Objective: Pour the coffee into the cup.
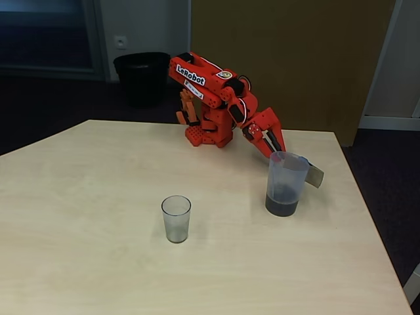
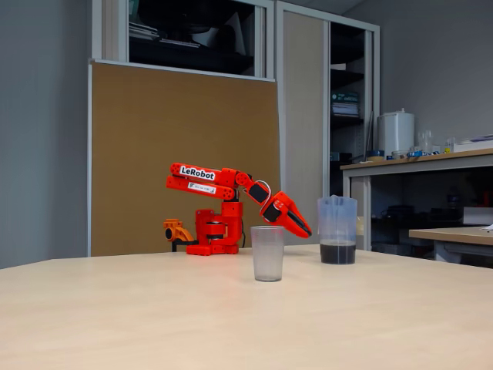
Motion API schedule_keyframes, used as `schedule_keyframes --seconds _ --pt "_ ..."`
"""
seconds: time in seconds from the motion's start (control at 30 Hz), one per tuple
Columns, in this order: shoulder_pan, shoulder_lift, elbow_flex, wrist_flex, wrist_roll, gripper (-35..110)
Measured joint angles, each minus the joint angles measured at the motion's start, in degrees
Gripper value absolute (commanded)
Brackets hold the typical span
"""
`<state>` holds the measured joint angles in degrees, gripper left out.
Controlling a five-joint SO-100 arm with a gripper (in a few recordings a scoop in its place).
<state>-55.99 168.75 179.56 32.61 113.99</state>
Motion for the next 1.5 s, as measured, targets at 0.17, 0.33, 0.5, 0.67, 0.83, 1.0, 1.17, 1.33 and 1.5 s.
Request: schedule_keyframes --seconds 0.17,0.33,0.5,0.67,0.83,1.0,1.17,1.33,1.5 --pt "3.1 -1.3 -1.7 6.3 -4.8 0" --pt "5.4 -1.5 -4.5 9.3 -9.5 5" --pt "4.1 -1.7 -4.8 0.5 -10.0 20" --pt "2.6 -3.5 -4.8 -6.8 -8.3 24" --pt "2.0 -3.7 -4.1 -12.0 -6.9 26" --pt "2.0 -4.0 -4.1 -15.3 -5.6 25" --pt "1.6 -6.3 -4.1 -19.3 -3.9 24" --pt "1.3 -9.0 -3.7 -23.3 -2.5 23" --pt "1.1 -14.4 -3.4 -27.9 -4.9 22"
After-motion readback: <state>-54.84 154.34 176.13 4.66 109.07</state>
